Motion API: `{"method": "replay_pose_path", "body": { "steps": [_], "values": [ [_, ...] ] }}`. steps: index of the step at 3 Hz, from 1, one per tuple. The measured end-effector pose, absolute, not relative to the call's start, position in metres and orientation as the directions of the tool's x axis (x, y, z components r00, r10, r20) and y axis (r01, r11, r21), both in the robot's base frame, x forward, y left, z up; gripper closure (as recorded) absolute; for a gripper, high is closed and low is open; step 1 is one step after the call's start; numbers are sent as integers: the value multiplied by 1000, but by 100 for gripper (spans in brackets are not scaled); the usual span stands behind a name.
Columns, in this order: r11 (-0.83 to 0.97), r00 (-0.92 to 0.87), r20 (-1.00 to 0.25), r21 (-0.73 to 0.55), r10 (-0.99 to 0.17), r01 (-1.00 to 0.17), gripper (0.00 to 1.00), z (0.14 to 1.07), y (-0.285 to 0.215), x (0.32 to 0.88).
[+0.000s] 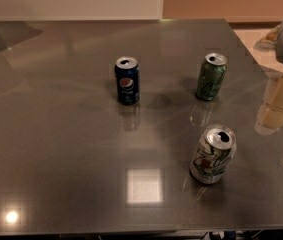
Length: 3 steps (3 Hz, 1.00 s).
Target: Pick 7up can
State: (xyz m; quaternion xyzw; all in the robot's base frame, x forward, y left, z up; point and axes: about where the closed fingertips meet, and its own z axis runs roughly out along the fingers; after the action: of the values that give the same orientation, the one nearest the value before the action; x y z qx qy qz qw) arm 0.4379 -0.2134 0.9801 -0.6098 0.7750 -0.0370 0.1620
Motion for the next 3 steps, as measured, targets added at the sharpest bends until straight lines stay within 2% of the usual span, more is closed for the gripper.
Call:
{"method": "replay_pose_path", "body": {
  "steps": [1,3],
  "values": [
    [234,-183,-240,-205,-953,-950,0,971,-209,422],
    [165,-132,-391,-54,-911,-985,0,919,-181,367]
  ]
}}
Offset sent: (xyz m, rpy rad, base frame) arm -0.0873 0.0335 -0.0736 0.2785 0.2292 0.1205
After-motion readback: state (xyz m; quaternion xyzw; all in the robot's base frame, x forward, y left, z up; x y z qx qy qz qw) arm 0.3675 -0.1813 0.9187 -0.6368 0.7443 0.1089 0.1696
